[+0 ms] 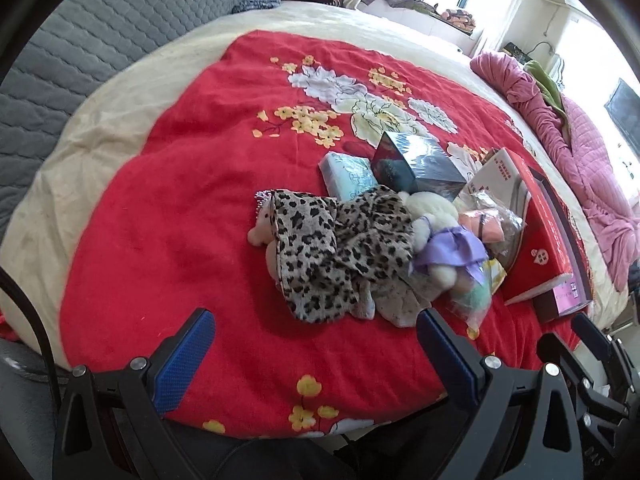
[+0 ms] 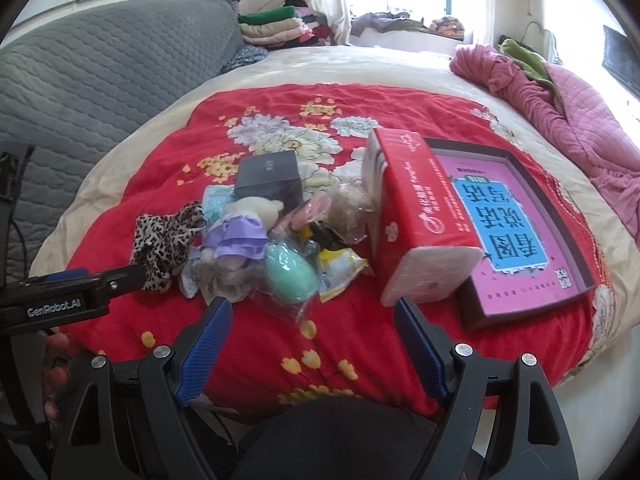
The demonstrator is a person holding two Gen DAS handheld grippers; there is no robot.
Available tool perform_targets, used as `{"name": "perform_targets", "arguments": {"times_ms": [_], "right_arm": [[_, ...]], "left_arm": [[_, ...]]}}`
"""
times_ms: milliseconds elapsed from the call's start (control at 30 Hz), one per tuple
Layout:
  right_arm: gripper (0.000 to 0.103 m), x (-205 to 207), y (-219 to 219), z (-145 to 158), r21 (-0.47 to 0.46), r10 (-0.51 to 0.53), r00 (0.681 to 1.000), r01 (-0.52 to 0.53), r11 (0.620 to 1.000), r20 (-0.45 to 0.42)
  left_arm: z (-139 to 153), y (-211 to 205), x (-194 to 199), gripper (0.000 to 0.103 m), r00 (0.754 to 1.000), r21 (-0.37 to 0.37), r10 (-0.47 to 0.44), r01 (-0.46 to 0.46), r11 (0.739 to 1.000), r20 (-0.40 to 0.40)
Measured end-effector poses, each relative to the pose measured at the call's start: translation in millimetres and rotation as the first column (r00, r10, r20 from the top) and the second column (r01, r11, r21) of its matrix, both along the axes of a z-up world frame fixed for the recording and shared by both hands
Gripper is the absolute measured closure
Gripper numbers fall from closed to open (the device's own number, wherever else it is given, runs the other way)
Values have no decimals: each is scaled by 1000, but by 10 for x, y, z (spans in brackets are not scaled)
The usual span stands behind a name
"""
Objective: Organize soft objects
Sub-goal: 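Grasp the leopard-print cloth with the left tool while the right tool grasps the purple-dressed bear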
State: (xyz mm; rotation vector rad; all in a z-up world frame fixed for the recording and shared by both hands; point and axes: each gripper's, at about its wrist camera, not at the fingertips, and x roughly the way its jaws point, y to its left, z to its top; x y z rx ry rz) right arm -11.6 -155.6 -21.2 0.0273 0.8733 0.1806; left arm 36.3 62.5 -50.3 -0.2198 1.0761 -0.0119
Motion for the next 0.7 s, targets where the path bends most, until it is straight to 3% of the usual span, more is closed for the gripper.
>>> {"name": "perform_targets", "arguments": {"times_ms": [100, 200, 300, 467, 700], "right_arm": [[19, 51, 57, -27, -1, 9, 1000, -9, 1000, -4], [19, 94, 103, -70, -13, 20, 1000, -20, 1000, -12], [19, 150, 119, -114, -16, 18, 999, -18, 1000, -28], [19, 246, 163, -119, -18, 21, 1000, -22, 1000, -18], [19, 456, 350, -108, -17, 70, 998, -70, 997, 1]], "left_arm": [[-71, 114, 125, 2, 1000, 8, 23, -23, 1000, -16], [-134, 285, 207, 5, 998, -28, 55, -55, 998, -12], [-219, 356, 260, 23, 998, -81, 62, -64, 995, -30], [-309, 312, 359, 34, 999, -108, 31, -35, 993, -43], [-374, 257, 416, 69, 999, -201, -10, 0, 980, -50]]}}
